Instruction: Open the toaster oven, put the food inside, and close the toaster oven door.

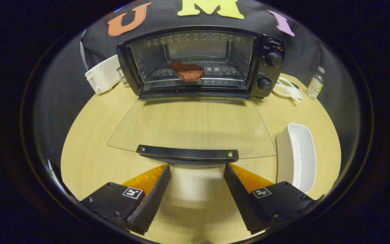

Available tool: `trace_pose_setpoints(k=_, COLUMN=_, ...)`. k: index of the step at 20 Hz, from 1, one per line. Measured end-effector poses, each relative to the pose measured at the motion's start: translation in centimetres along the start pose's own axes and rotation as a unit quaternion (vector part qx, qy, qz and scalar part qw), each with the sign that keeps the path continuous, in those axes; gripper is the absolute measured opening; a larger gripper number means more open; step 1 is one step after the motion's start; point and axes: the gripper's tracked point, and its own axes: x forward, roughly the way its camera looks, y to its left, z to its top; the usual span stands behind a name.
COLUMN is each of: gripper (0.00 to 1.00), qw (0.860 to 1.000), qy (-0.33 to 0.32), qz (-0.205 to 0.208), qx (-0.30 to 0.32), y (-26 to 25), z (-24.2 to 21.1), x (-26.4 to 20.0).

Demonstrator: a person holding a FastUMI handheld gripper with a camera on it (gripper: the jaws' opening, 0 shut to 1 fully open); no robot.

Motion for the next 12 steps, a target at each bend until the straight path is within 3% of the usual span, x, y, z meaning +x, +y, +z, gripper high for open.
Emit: trace_pose_setpoints(k=12, gripper=1.00, qw=1.000, qy=-0.016, qz=0.019, qx=0.007, y=0.4, z=3.6, x=-3.7)
